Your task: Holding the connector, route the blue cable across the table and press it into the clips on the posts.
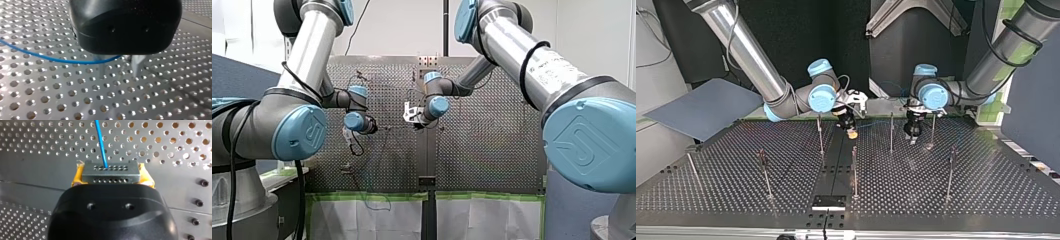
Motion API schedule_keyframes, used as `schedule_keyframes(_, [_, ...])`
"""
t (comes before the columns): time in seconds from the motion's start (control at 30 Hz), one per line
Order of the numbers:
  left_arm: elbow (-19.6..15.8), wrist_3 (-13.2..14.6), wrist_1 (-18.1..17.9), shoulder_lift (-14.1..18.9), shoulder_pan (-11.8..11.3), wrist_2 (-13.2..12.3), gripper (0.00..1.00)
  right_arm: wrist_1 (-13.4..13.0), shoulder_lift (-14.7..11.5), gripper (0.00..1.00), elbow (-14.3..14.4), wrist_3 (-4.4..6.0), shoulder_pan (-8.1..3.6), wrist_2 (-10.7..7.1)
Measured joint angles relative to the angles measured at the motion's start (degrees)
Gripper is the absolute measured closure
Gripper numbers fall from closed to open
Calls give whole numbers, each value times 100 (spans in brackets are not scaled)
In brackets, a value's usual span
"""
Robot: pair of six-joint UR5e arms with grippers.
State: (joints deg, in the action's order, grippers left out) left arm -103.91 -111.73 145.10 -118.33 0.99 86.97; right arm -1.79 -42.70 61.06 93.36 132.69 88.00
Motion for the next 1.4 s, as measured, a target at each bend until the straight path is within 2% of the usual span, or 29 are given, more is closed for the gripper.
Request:
schedule_keyframes(0.17, [-1,249,257,34,116,245,0,-2,-1,100,-12,0,-8,-1])
schedule_keyframes(0.37, [-86,545,550,241,256,541,0,1,-1,100,-22,0,-35,-1])
schedule_keyframes(0.73, [-586,1043,1124,806,452,1114,0,17,-3,100,-23,0,-100,-9])
schedule_keyframes(0.93, [-937,996,1483,1166,602,1473,0,19,-4,100,-26,0,-128,-8])
schedule_keyframes(1.13, [-1042,866,1778,1489,896,1719,0,26,-5,100,-23,0,-142,-16])
schedule_keyframes(1.4, [-1032,510,1573,1882,1293,1686,0,29,-12,100,-22,0,-166,-19])
